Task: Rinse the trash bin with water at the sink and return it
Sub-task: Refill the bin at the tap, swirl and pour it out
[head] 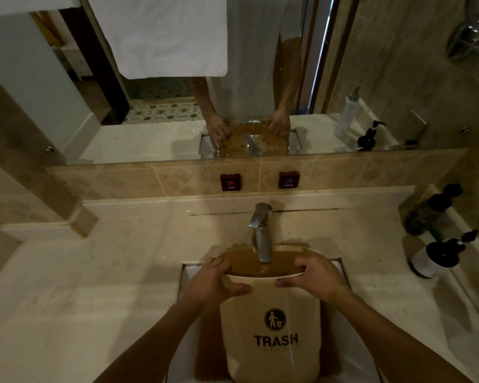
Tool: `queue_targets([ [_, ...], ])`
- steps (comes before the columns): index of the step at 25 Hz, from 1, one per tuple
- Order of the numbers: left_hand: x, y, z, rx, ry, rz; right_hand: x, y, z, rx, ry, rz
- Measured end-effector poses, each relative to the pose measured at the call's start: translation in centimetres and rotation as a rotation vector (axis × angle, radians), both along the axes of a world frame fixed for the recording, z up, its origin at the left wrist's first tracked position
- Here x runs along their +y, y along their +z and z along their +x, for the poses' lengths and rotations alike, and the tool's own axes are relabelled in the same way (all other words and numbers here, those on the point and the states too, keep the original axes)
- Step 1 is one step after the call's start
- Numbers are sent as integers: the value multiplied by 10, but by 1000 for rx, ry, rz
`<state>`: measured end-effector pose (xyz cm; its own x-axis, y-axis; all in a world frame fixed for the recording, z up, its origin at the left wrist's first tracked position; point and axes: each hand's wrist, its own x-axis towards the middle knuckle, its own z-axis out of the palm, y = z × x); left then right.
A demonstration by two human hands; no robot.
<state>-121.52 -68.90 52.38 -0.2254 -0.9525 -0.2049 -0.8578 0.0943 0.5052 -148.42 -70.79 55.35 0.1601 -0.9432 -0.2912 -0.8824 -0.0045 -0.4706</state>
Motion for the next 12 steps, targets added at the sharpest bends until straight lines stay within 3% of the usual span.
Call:
queue_targets([
  [12, -1, 1, 0, -79, -17, 1, -1, -7, -1, 5, -10, -31],
])
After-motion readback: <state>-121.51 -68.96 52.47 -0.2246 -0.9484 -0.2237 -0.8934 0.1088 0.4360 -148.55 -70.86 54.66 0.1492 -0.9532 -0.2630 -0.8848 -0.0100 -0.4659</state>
